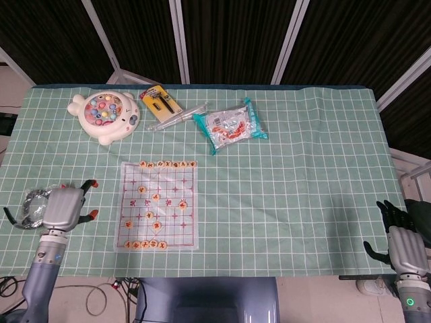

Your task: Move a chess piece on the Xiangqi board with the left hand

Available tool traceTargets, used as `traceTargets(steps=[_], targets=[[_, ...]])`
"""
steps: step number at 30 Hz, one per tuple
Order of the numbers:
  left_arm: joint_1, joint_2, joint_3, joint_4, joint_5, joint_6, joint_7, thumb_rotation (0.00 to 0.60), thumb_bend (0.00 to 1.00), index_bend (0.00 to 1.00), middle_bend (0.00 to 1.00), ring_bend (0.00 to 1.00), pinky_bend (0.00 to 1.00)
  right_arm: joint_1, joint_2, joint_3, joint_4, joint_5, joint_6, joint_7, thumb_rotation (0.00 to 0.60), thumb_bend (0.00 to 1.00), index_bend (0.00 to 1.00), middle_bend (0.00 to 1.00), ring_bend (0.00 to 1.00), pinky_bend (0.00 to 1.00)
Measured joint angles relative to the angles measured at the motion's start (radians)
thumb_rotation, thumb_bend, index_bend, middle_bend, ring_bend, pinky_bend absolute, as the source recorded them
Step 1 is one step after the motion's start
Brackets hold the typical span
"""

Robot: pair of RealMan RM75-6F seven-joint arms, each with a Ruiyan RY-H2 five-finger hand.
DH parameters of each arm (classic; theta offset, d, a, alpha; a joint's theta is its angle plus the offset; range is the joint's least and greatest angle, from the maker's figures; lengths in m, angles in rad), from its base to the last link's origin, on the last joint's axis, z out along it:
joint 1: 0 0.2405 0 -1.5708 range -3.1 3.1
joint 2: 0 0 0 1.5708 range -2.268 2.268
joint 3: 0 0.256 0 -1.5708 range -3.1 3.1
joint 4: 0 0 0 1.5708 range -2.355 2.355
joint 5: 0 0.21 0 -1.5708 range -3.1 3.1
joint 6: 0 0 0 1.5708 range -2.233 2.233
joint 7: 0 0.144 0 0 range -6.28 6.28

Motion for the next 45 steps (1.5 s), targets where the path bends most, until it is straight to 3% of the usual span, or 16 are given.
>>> traceTargets(steps=[12,22,34,45], targets=[[-0.157,-0.115,-0.063,-0.028,-0.189,-0.085,0.219,0.600,0.19,0.39,1.00,1.00,1.00,0.002,0.006,0.003,-0.010,0.020,-0.018,0.020,0.600,0.37,0.00,0.00,0.00,0.00],[-0.300,-0.255,-0.100,0.013,-0.336,-0.106,0.371,0.600,0.19,0.41,1.00,1.00,1.00,0.005,0.013,0.009,-0.014,0.034,-0.029,0.040,0.600,0.37,0.00,0.00,0.00,0.00],[-0.411,-0.401,-0.112,0.117,-0.454,-0.098,0.441,0.600,0.20,0.42,1.00,1.00,1.00,0.007,0.019,0.013,-0.018,0.048,-0.044,0.066,0.600,0.37,0.00,0.00,0.00,0.00],[-0.461,-0.465,-0.100,0.190,-0.515,-0.107,0.454,0.600,0.20,0.43,1.00,1.00,1.00,0.009,0.023,0.015,-0.022,0.054,-0.053,0.078,0.600,0.37,0.00,0.00,0.00,0.00]])
